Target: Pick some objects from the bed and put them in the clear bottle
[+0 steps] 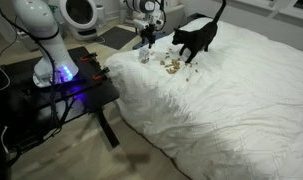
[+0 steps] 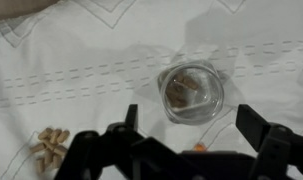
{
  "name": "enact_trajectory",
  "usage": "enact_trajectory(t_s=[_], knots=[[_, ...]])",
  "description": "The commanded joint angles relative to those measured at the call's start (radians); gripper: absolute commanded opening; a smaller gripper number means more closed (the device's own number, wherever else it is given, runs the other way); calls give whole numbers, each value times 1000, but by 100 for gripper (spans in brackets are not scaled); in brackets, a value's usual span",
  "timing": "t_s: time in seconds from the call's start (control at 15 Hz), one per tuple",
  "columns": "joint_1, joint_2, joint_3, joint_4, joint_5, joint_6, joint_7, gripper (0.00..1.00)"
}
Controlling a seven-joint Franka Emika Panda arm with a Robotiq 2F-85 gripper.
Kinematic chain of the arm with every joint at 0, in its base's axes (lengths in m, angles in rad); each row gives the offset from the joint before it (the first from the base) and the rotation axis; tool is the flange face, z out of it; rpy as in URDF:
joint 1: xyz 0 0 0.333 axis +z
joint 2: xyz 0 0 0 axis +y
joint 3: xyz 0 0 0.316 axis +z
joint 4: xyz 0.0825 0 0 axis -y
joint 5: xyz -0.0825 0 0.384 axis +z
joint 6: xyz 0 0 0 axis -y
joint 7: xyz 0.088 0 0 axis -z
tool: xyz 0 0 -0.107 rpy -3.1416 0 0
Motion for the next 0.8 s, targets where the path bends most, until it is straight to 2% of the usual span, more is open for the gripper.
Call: enact_trajectory(t_s=[0.0,0.73], knots=[[-24,-48,-12,-23,-6,56,-26,100],[-71,-21,-107,-27,-19,327,10,100]])
